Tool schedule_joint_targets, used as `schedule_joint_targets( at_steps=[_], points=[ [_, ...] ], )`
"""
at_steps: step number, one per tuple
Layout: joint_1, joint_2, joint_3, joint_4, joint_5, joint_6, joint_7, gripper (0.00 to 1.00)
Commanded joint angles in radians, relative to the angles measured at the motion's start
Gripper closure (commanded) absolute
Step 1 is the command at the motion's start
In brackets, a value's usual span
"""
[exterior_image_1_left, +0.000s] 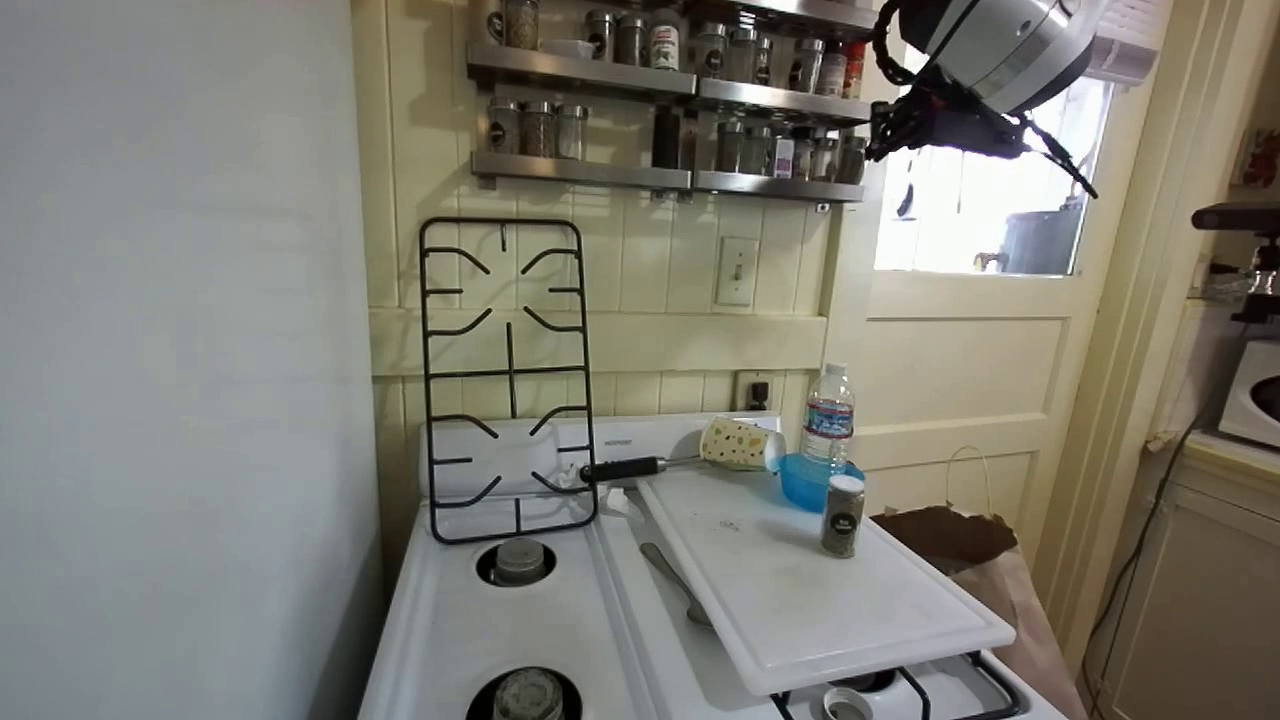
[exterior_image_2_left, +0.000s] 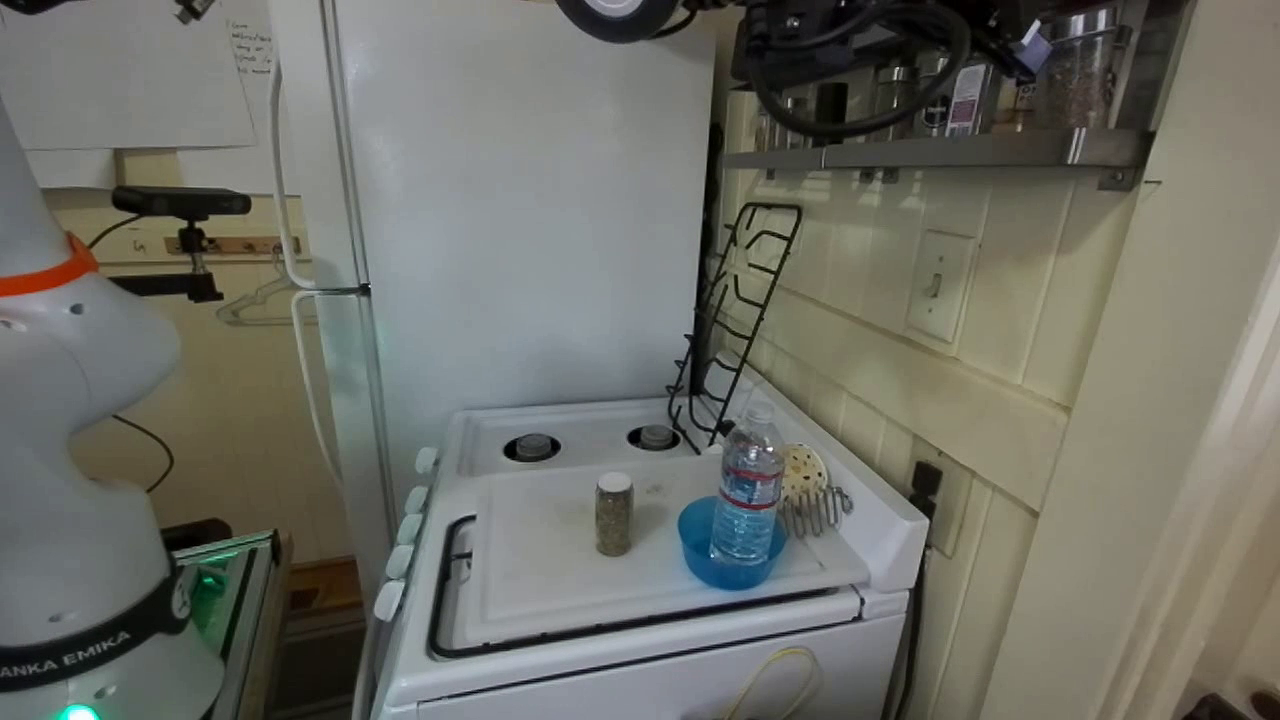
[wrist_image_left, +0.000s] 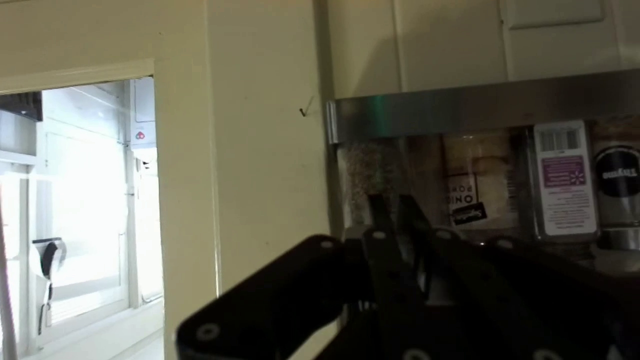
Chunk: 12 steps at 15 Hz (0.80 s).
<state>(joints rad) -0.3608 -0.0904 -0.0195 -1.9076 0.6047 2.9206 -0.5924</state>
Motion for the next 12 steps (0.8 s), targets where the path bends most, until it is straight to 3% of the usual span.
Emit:
schedule_joint_targets(
  at_steps=[1,12],
  points=[
    [0.019,-0.052,-0.017,-0.025,0.102,-0.090,-0.103,1.00],
    [-0.003,0.016,0.002,0.032,0.036,-0.085,-0.017,1.00]
  ],
)
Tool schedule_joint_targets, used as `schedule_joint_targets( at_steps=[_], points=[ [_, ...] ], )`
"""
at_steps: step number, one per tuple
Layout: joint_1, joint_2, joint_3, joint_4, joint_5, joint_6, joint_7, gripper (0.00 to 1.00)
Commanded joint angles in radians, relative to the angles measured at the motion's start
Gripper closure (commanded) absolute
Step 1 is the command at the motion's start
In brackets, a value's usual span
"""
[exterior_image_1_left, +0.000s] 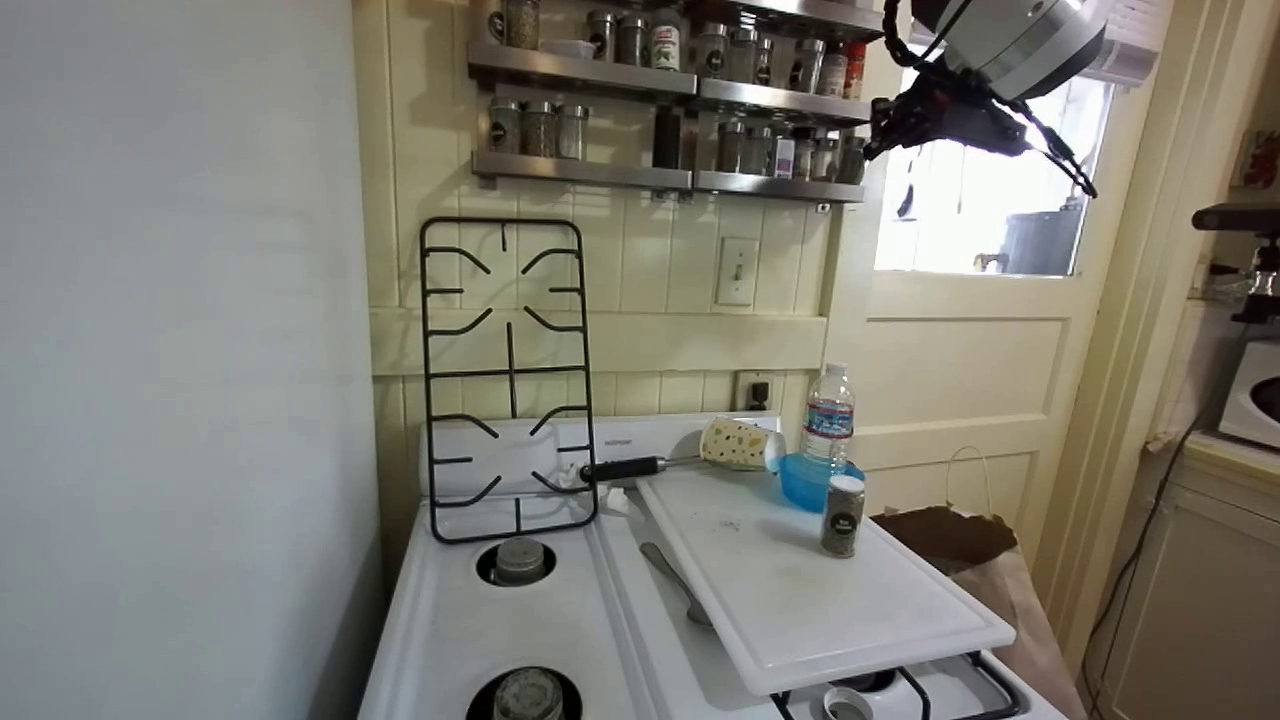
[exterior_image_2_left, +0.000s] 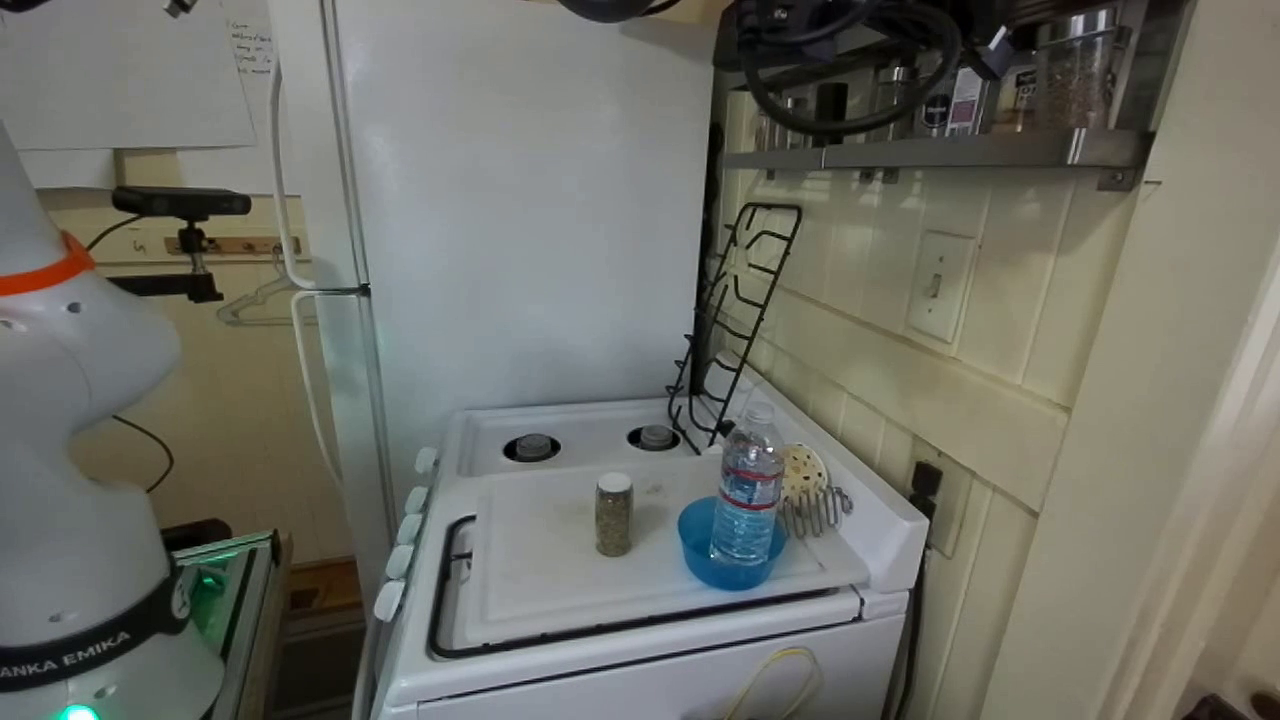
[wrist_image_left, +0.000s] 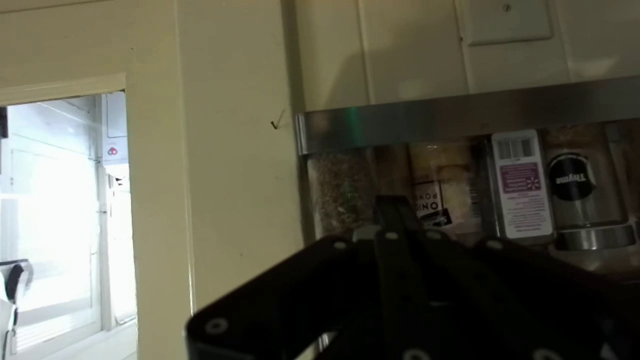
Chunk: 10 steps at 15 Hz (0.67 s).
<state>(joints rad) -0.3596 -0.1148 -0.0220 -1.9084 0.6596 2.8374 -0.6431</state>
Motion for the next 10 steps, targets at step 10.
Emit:
schedule_joint_targets(
  at_steps=[10],
  points=[
    [-0.037,0.078,-0.007,0.037,-0.261,0.007,0.244,1.00]
  ],
)
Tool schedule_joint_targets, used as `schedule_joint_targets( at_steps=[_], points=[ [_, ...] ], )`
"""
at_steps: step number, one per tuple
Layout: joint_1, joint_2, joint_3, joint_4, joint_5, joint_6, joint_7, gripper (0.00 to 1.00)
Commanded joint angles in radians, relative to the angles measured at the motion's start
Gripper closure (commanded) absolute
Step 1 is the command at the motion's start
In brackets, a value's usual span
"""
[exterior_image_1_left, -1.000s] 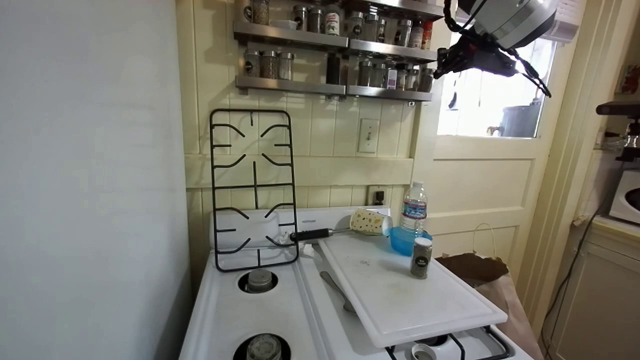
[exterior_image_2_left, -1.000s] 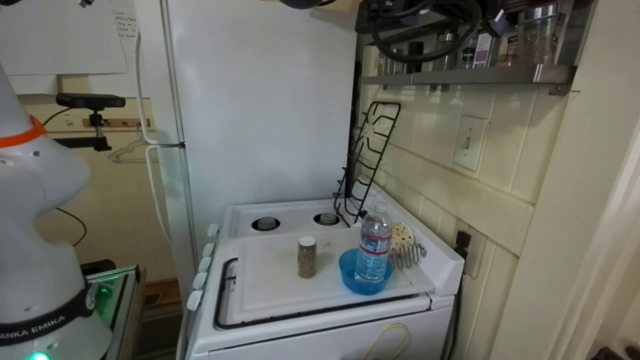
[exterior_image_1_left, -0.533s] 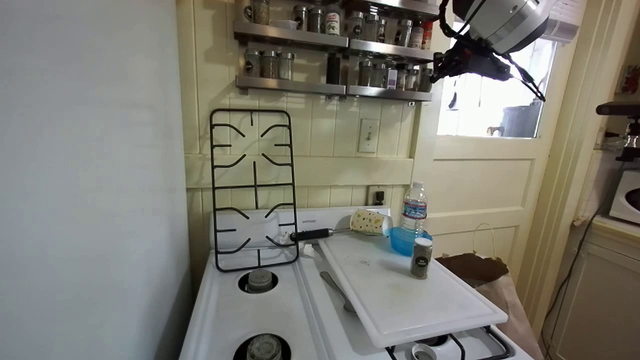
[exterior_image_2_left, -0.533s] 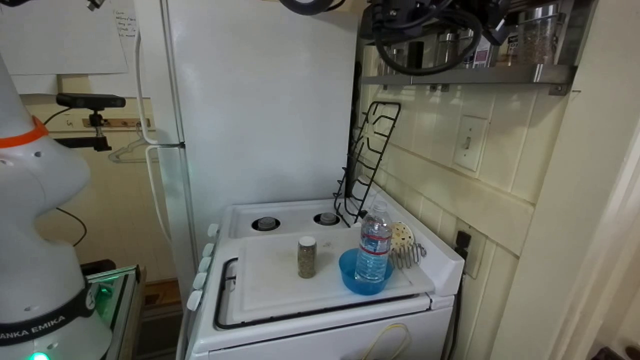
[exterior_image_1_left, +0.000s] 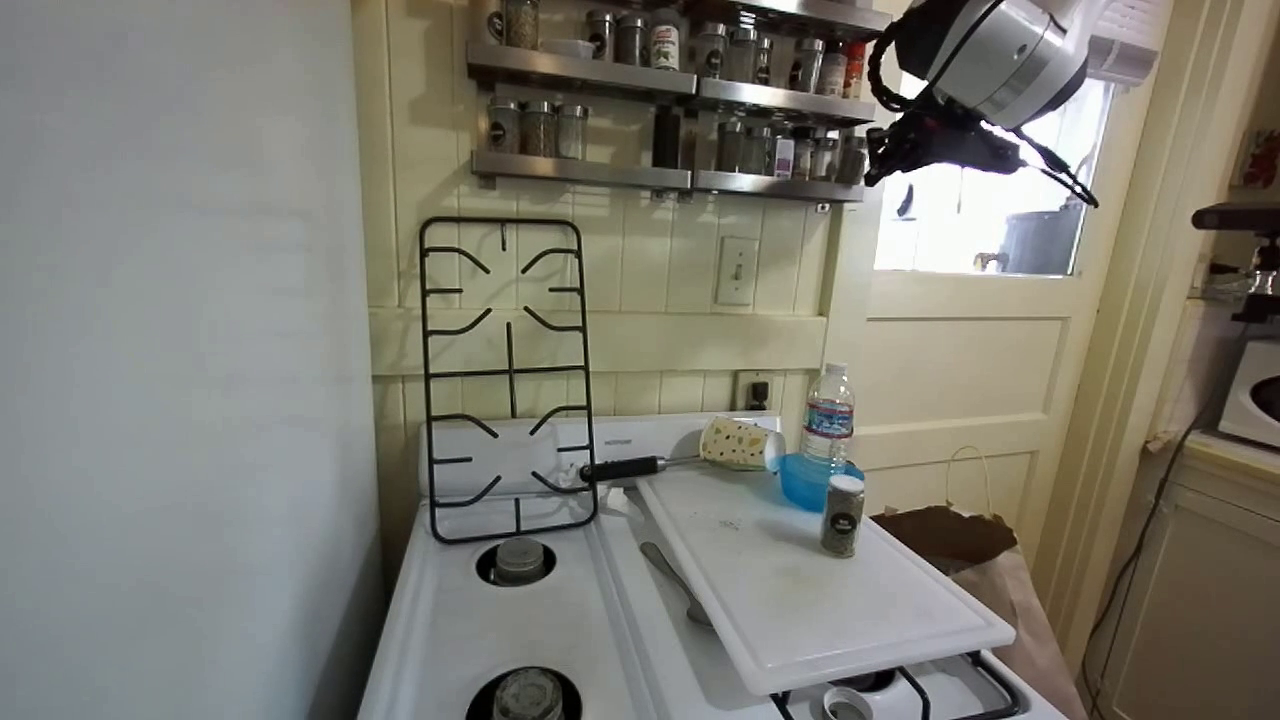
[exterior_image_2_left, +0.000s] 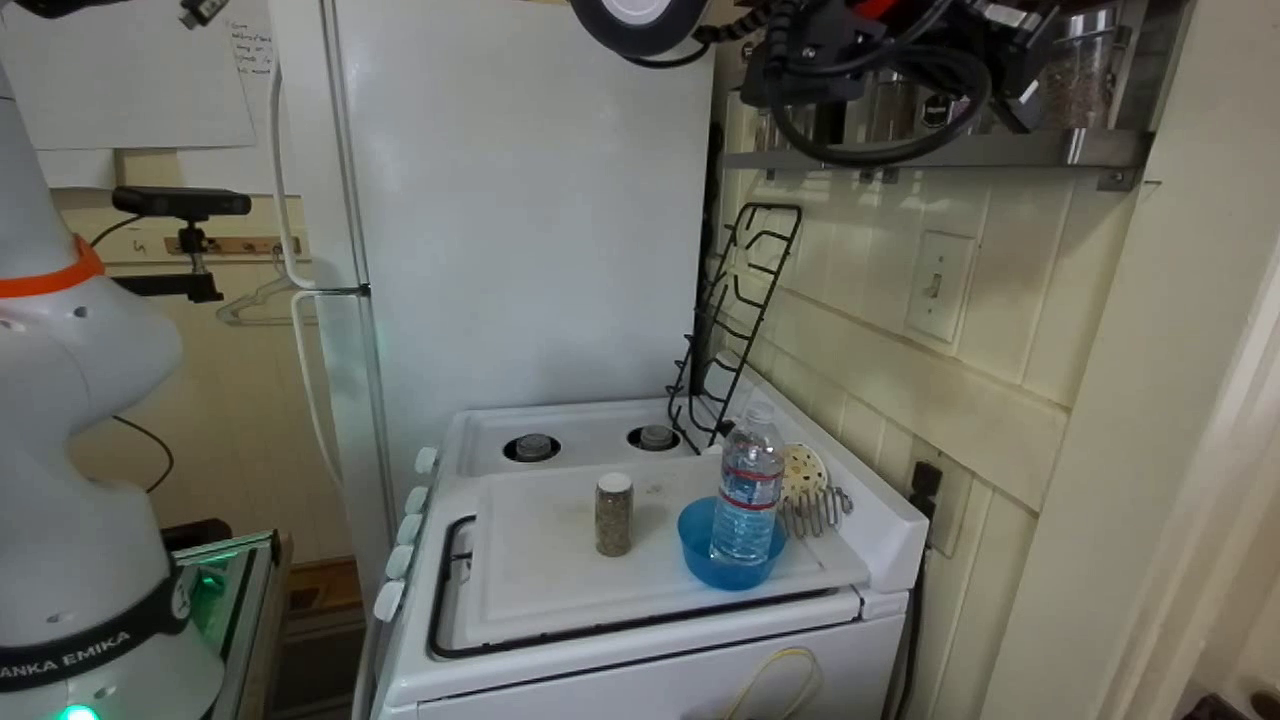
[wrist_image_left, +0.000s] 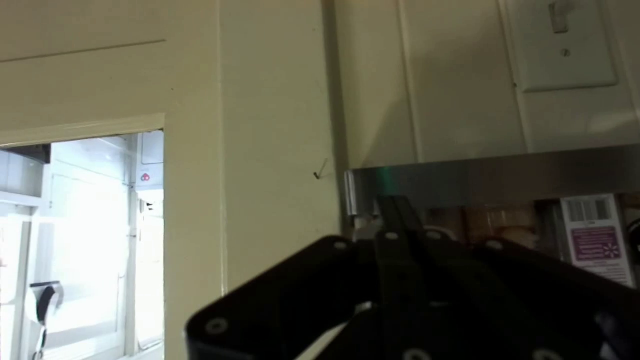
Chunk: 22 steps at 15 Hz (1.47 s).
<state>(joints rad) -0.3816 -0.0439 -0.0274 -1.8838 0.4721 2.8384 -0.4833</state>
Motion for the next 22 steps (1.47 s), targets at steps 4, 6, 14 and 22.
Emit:
schedule_joint_targets(
  at_steps=[4,6,14,22],
  points=[
    [-0.018,0.018,0.006,0.030,-0.139,0.010,0.166,1.00],
    [-0.016,0.023,0.011,0.042,-0.171,0.016,0.205,1.00],
    [0.108,0.061,-0.114,0.112,-0.321,0.006,0.360,1.00],
    [0.133,0.097,-0.144,0.161,-0.364,-0.005,0.403,1.00]
  ],
)
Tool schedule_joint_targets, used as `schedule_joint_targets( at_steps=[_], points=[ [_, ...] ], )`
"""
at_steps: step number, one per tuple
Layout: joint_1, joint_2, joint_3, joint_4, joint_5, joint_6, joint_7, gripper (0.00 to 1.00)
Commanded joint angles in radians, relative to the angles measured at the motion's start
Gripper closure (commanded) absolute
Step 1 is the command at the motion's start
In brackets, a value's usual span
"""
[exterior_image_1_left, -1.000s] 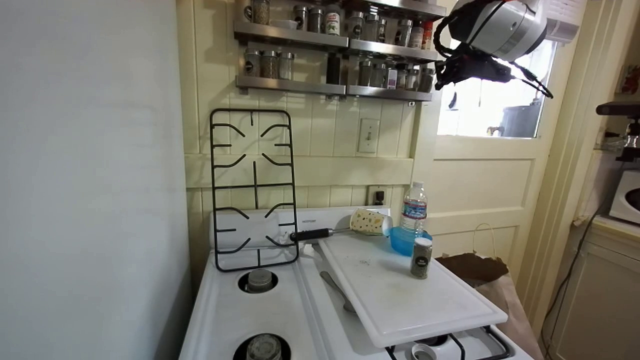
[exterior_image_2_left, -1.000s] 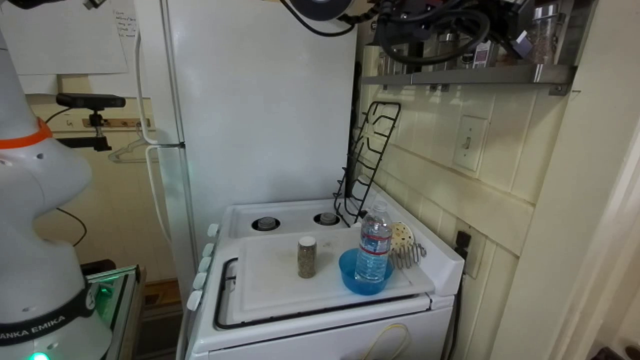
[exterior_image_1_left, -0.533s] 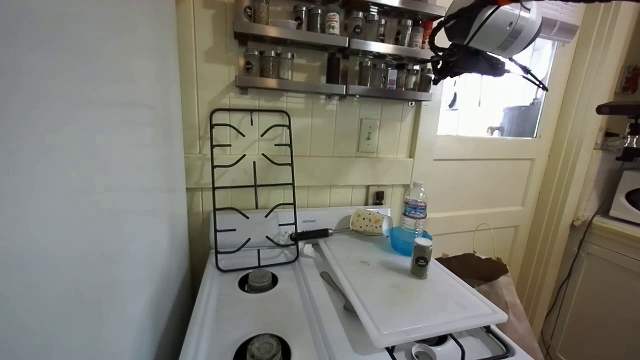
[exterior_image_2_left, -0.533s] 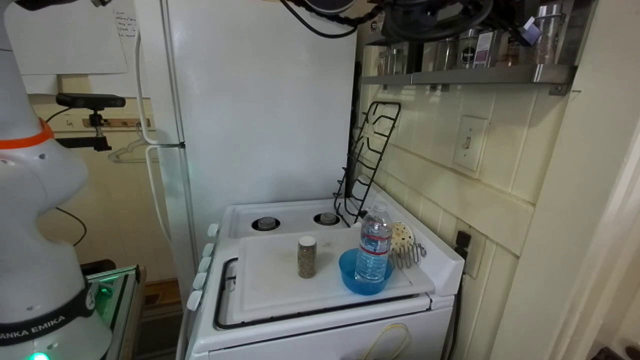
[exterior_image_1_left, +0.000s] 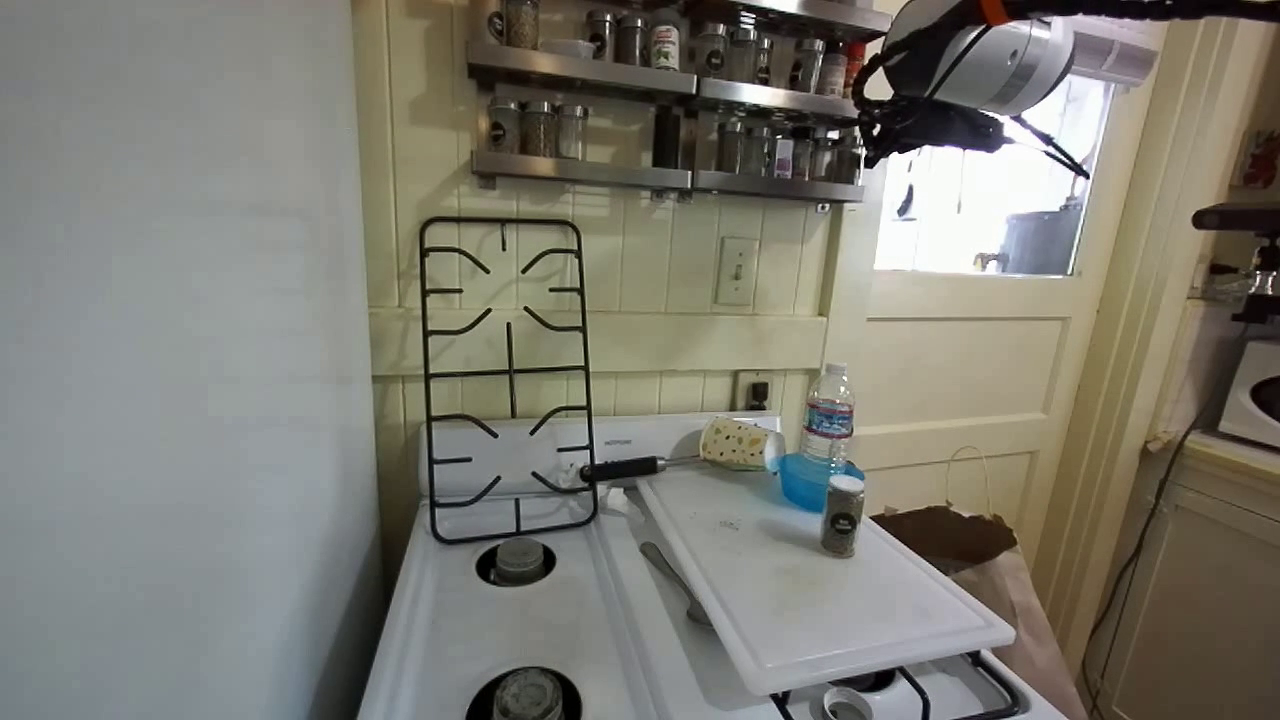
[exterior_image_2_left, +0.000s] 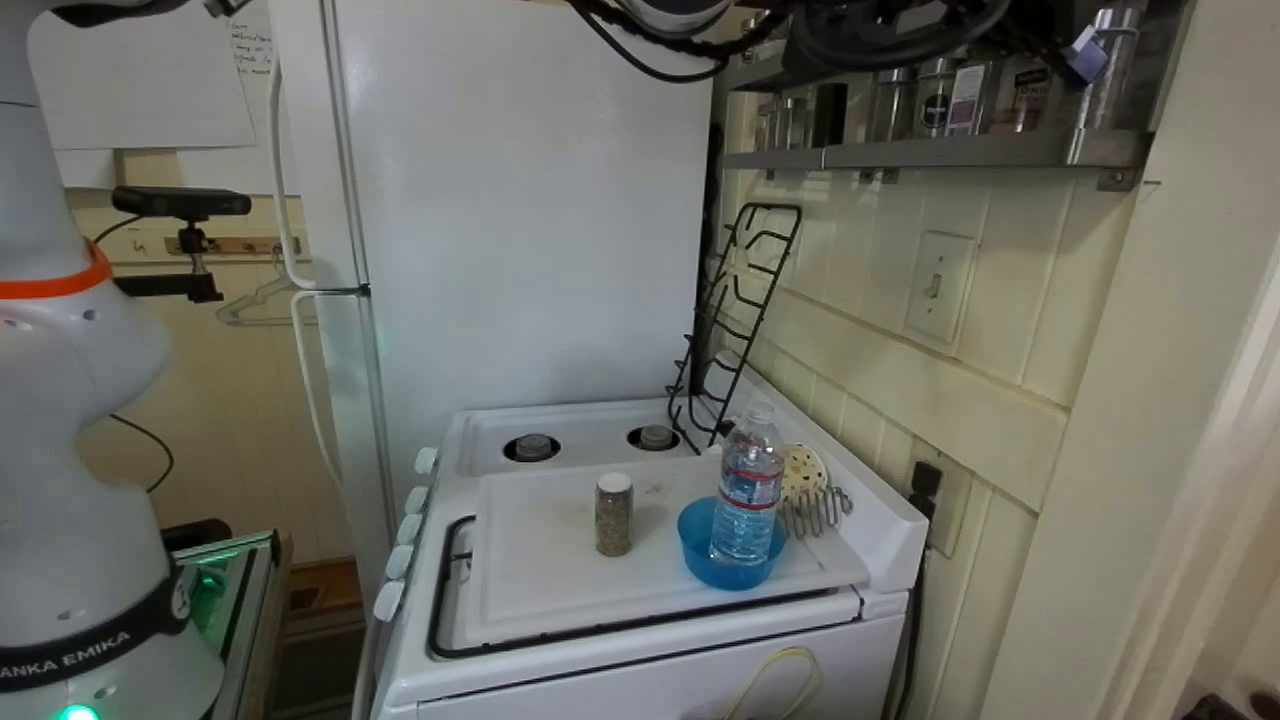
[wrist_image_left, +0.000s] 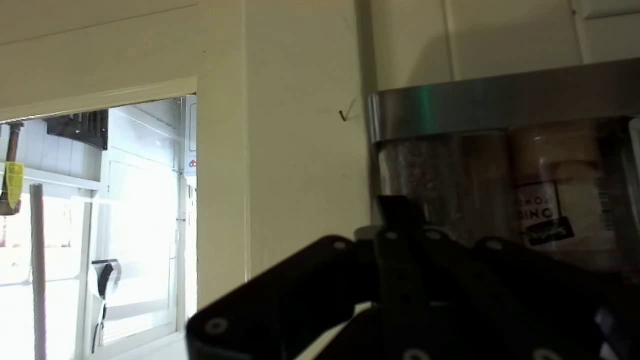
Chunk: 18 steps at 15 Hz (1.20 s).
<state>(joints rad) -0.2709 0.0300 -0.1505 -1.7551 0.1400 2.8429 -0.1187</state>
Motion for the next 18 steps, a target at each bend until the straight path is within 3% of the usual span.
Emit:
schedule_joint_targets(
  at_steps=[1,12,18],
  points=[
    [0.023,0.025,-0.022,0.034,-0.035,-0.009,0.038,1.00],
    [0.016,-0.076,-0.055,-0.049,-0.113,-0.044,0.001,1.00],
    [0.051,-0.269,-0.040,-0.225,-0.026,-0.142,-0.325,1.00]
  ],
)
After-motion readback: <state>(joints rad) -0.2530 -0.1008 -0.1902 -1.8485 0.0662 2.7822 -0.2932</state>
